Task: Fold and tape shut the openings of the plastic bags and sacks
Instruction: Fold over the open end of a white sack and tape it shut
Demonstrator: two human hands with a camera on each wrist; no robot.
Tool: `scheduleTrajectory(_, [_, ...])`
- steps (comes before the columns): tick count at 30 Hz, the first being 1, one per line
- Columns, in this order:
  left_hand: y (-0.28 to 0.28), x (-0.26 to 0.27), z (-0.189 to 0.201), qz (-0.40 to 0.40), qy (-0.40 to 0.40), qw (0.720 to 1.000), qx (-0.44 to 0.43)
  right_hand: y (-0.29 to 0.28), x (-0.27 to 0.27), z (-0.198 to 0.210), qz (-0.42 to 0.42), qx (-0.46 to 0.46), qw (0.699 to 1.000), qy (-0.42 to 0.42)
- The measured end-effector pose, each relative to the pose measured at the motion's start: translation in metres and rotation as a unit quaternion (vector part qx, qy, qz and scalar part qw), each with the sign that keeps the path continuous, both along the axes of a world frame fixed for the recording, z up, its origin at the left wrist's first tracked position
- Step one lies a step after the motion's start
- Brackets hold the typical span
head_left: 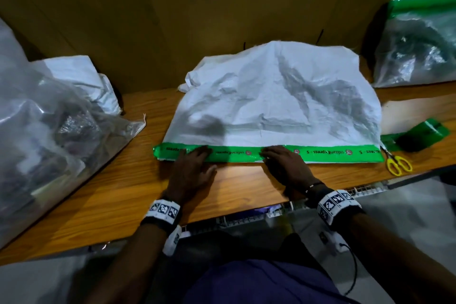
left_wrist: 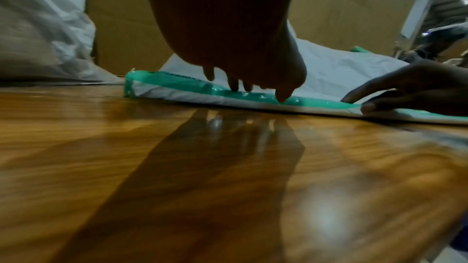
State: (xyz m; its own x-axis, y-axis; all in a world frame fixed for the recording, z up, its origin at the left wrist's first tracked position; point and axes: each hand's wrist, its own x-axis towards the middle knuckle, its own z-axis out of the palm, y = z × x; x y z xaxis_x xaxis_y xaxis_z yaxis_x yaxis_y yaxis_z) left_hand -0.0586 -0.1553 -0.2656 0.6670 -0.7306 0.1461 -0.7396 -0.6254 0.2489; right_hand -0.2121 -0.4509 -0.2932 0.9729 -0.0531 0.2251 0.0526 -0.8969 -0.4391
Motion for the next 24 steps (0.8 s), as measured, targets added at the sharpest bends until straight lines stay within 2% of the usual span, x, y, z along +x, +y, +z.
scheduleTrajectory(4, [-0.033, -0.019, 0.009, -0.009, -0.058, 0.998, -0.011, -0.016, -0.003, 0.033, 0.016, -0.071, 0.997, 0.03])
scheduleTrajectory(7, [-0.058, -0.018, 0.031, 0.057, -0.112, 0.989, -0.076, -0.034, 0.005, 0.076, 0.011, -0.054, 0.998, -0.005])
scheduleTrajectory(11, [-0.101, -0.007, 0.095, 0.141, -0.201, 0.948, -0.203, -0.064, 0.033, 0.161, 0.03, -0.047, 0.997, -0.052])
scheduleTrajectory(14, [-0.132, 0.001, 0.152, 0.2, -0.239, 0.918, -0.246, -0.093, 0.062, 0.226, 0.017, -0.029, 0.997, -0.073])
scheduleTrajectory(16, [-0.15, 0.0, 0.182, 0.219, -0.251, 0.901, -0.28, -0.111, 0.083, 0.269, 0.024, -0.021, 0.996, -0.085])
scheduleTrajectory(19, [-0.18, -0.016, 0.205, 0.228, -0.259, 0.884, -0.315, -0.127, 0.107, 0.328, 0.065, -0.027, 0.993, -0.093])
scheduleTrajectory(24, [-0.222, -0.038, 0.217, 0.282, -0.162, 0.884, -0.335, -0.137, 0.139, 0.407, 0.083, -0.071, 0.989, -0.102])
